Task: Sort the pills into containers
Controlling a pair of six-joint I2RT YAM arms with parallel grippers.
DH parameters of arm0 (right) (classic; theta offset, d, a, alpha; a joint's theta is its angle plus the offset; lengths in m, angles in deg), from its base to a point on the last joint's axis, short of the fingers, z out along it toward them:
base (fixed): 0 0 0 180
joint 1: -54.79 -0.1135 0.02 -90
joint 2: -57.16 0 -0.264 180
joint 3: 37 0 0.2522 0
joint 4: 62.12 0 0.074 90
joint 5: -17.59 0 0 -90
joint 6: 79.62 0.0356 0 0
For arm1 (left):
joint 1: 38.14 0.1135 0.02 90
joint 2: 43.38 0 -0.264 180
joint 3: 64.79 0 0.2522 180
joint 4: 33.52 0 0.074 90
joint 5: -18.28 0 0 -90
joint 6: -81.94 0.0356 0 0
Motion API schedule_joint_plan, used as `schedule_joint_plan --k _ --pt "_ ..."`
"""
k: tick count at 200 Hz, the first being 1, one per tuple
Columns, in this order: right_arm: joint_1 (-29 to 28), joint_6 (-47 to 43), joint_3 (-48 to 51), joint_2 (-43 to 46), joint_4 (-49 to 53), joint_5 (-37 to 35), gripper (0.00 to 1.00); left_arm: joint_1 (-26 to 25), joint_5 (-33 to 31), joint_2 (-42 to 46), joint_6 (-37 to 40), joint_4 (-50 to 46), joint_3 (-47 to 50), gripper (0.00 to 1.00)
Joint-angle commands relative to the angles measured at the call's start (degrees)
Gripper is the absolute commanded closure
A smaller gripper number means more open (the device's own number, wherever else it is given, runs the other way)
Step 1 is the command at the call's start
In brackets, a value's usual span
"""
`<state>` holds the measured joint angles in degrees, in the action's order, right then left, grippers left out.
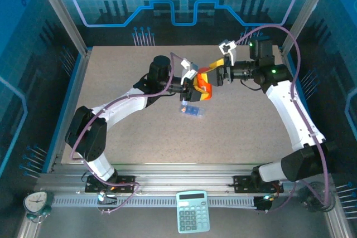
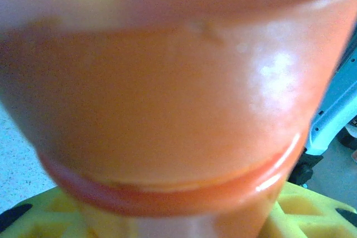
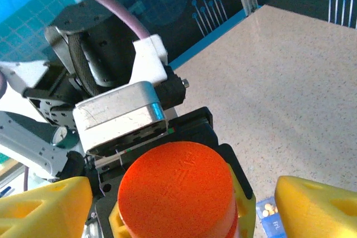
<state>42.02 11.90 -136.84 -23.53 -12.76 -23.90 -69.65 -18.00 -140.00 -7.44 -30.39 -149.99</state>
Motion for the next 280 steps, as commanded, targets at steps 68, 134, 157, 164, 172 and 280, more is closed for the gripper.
schedule_joint_plan --k 68,134,157,164,172,280 --pt "-3.21 -3.5 -4.19 -3.16 5.73 0.53 0.32 0.09 2.98 -0.73 1.49 -1.0 -2.43 1.0" --pt "-4.44 -2.82 -3.66 -3.87 5.7 -1.27 0.56 0.04 3.07 -0.94 1.29 -0.98 -2.63 1.0" --pt "-4.67 -0.32 -1.94 -2.98 3.74 -2.58 0.65 0.09 2.66 -0.84 1.39 -1.04 -2.55 1.0" --pt "-4.89 0.79 -1.08 -2.54 2.72 -3.15 0.68 0.04 2.41 -0.84 1.4 -1.06 -2.61 1.0" --pt "-5.05 2.35 0.32 -1.76 1.28 -4.36 0.72 0.05 2.15 -0.85 1.4 -1.08 -2.57 1.0" --pt "-5.0 13.62 14.02 6.58 -15.15 -14.21 0.82 0.1 -2.67 -0.27 2.4 -0.06 -1.35 0.49"
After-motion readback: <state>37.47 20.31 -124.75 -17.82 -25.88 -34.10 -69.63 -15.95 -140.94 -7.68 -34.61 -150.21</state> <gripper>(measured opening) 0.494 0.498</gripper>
